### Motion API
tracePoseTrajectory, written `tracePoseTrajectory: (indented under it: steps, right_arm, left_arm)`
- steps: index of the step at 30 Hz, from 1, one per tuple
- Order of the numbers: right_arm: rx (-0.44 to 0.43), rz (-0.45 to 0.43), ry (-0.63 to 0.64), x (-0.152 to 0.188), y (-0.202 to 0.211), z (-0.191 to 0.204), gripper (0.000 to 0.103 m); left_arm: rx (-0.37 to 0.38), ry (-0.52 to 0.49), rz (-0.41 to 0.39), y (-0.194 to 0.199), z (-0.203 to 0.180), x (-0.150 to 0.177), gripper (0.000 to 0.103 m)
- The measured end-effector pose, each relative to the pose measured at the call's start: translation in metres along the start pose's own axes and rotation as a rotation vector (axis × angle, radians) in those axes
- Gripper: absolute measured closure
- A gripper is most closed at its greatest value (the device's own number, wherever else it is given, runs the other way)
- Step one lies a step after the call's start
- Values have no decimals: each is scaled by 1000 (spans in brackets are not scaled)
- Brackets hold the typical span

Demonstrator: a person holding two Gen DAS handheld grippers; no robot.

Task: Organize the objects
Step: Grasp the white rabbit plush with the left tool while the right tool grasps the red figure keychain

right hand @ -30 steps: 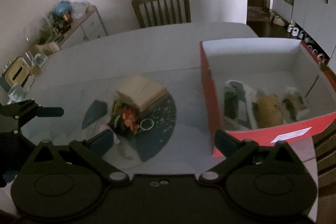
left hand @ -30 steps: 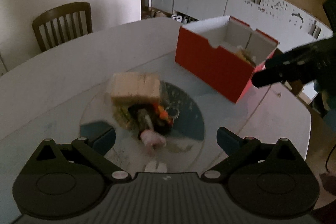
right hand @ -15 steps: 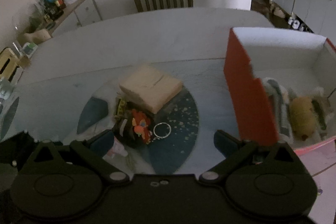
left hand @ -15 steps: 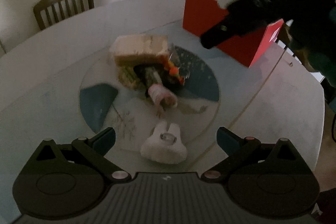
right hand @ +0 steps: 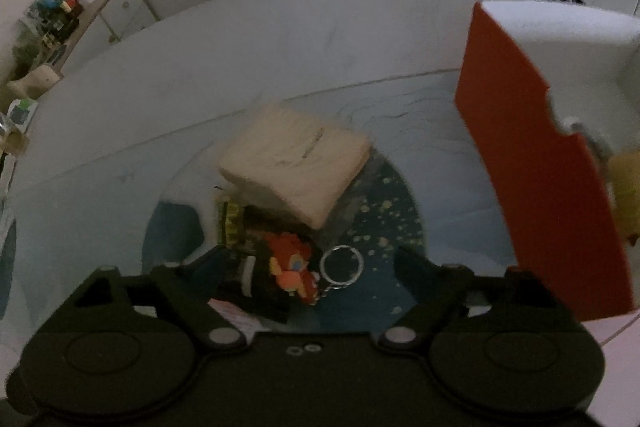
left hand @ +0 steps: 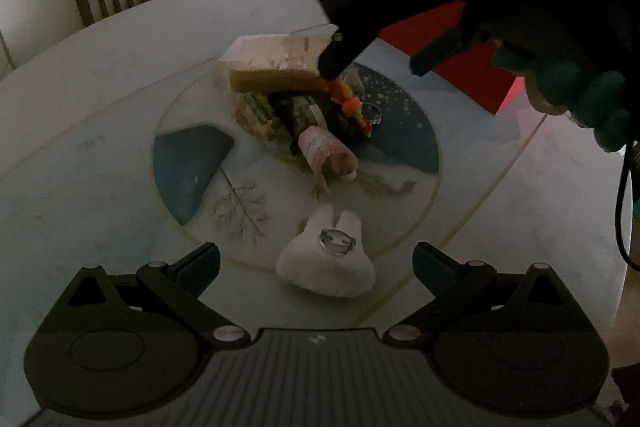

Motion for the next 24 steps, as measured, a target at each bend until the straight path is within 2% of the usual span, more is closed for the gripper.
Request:
tracePoseTrajectory:
  steps: [7,12,17,21,24]
  right_arm:
    - [54,35,-56,0,-13,-6,29]
    - [41,60,-100,1,-19,-5,45]
    - [22,68,-120,1,-22,-1,58]
    - [22,68,-122,0,-24,0,65]
    - [24,66,-124,-1,-23,-1,68]
  left_arm:
    - [3,21,-9,0,-1,0,1]
    - [2,12,-7,-1,-4,1,6]
    - [-5,0,0,-2,-7,4,21]
    - [-18,0,10,-2,-7,6,38]
    - [-27,8,5,-1,-5,6,43]
Point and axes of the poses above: each gripper's, at about its wrist camera, not at the fingertips, and y roughly against the way its jaws point, z to its left, x to its underside, the point moved 10 cm from there along -y, roughly the way its jaws point, and after that the axes turned 10 degrees about -z, right-handed, at the moved point
